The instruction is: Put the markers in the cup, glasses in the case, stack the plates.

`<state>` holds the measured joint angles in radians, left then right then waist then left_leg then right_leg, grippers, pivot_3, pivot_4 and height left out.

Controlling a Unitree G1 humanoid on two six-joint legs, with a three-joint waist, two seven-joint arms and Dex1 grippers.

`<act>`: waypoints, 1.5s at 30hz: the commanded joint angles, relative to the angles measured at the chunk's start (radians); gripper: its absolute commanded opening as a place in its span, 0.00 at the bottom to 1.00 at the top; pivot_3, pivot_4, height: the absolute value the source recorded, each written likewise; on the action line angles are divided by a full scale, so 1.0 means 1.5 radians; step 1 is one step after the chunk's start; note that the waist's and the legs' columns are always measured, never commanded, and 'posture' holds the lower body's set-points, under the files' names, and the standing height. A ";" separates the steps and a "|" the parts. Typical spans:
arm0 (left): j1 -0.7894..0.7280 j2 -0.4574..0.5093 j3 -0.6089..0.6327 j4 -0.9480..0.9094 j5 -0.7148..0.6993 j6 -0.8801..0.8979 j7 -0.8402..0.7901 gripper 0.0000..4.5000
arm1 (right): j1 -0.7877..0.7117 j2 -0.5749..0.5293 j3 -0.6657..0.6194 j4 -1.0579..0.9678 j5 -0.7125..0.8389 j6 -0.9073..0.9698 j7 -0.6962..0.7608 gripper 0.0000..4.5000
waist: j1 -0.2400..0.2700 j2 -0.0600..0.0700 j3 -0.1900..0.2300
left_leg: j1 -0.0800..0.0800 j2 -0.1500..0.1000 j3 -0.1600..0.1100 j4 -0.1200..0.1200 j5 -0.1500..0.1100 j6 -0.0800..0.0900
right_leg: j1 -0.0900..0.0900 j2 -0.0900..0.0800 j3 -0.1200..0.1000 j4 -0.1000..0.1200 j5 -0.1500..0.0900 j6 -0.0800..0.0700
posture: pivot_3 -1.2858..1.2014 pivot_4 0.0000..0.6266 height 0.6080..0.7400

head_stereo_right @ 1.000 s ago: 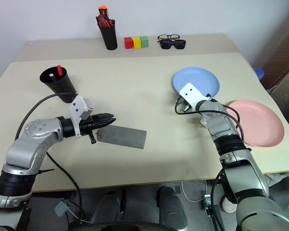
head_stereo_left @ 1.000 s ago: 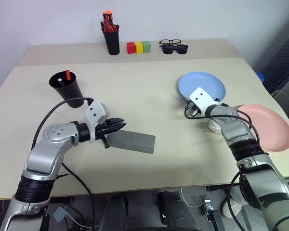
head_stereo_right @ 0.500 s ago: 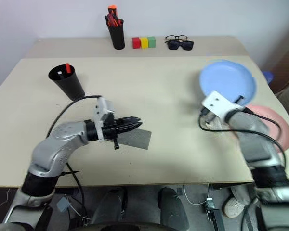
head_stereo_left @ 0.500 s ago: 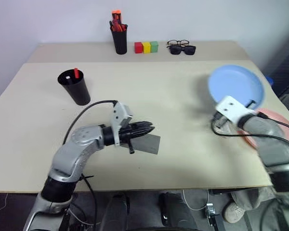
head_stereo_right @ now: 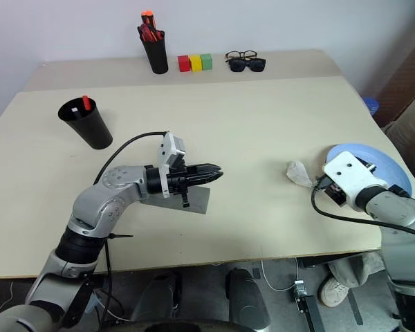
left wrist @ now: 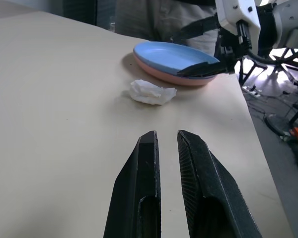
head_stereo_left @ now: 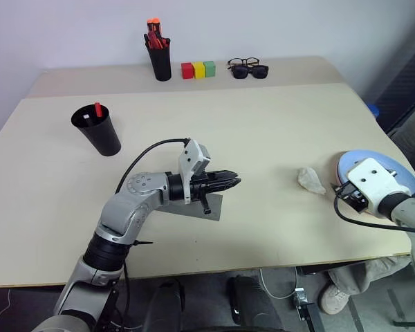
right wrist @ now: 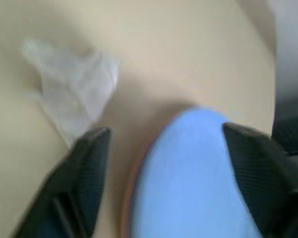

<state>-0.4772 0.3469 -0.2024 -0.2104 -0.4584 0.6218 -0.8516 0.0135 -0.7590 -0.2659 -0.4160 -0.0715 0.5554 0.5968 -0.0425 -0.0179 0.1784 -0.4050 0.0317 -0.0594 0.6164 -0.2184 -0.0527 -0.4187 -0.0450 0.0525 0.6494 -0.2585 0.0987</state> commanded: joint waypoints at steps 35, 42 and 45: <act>0.053 -0.020 0.104 0.103 0.039 -0.167 0.098 0.13 | -0.097 -0.016 0.008 0.138 -0.100 -0.022 -0.194 0.88 | 0.000 0.000 0.000 | 0.000 0.000 0.000 0.000 0.000 0.000 | 0.000 0.000 0.000 -0.001 0.000 0.000 | 0.52 0.24 1.00; 0.112 0.027 0.192 0.109 0.115 -0.239 0.207 0.13 | -0.202 0.066 0.001 0.163 0.060 -0.100 -0.112 0.88 | -0.001 0.001 0.000 | 0.001 0.000 0.000 -0.001 0.000 0.000 | 0.000 0.000 0.000 0.000 0.000 0.000 | 0.52 0.24 1.00; 0.196 0.087 0.260 0.090 0.153 -0.250 0.246 0.13 | -0.226 0.115 0.011 0.166 0.170 -0.083 -0.029 0.88 | -0.001 0.000 0.000 | 0.000 0.000 0.000 -0.001 0.000 0.000 | 0.000 0.000 0.000 0.000 0.000 0.000 | 0.52 0.24 1.00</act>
<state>-0.2320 0.4384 0.1103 -0.0400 -0.2612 0.2726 -0.5130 -0.3167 -0.5949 -0.2383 -0.1566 0.0977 0.4309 0.4894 -0.0448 -0.0173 0.1784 -0.4043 0.0319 -0.0591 0.6152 -0.2184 -0.0527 -0.4180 -0.0457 0.0526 0.6488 -0.2585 0.0988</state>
